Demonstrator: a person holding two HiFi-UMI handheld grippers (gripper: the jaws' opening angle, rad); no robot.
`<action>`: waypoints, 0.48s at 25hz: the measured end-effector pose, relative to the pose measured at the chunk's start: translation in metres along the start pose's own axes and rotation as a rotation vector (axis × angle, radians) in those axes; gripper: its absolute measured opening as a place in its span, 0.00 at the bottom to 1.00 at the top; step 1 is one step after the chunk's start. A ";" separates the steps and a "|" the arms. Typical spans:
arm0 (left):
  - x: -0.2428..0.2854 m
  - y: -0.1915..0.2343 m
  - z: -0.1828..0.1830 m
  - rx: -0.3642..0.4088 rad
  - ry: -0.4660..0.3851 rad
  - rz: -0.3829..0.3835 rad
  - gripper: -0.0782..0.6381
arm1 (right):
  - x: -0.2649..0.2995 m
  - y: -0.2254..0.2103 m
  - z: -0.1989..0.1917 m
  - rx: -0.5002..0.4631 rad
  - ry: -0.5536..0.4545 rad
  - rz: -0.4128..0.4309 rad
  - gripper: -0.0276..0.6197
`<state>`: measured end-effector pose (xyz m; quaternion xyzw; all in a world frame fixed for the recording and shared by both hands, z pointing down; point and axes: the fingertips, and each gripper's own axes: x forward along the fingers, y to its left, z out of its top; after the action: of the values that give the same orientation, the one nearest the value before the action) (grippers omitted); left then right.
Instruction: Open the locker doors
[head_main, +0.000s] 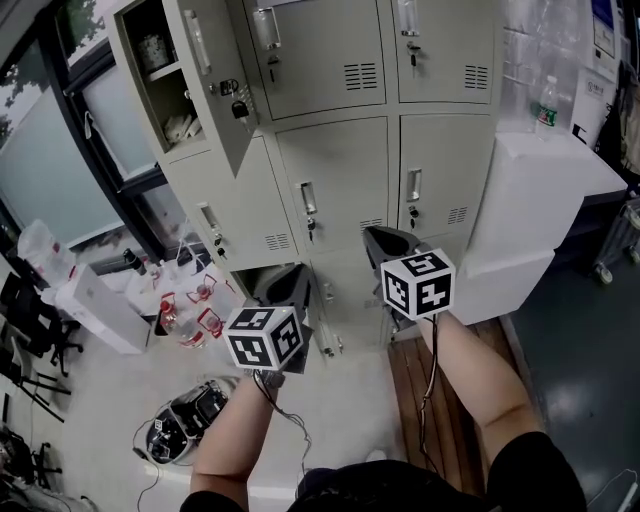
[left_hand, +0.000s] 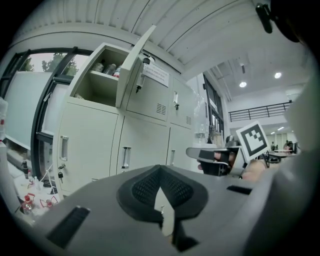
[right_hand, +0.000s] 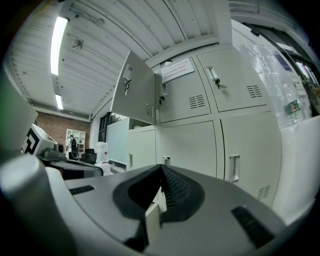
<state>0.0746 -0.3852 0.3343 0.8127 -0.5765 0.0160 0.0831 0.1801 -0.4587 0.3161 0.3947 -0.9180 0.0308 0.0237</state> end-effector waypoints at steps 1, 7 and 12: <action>0.004 -0.001 -0.002 -0.001 0.004 0.002 0.11 | 0.000 -0.005 -0.001 0.003 0.001 -0.004 0.04; 0.030 -0.007 -0.006 -0.011 0.012 -0.002 0.11 | 0.002 -0.038 -0.011 0.030 0.016 -0.028 0.04; 0.045 -0.003 -0.013 -0.019 0.025 -0.006 0.11 | 0.016 -0.046 -0.020 0.043 0.032 -0.029 0.04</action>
<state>0.0930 -0.4246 0.3520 0.8133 -0.5731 0.0202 0.0981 0.2028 -0.4999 0.3386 0.4079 -0.9108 0.0566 0.0302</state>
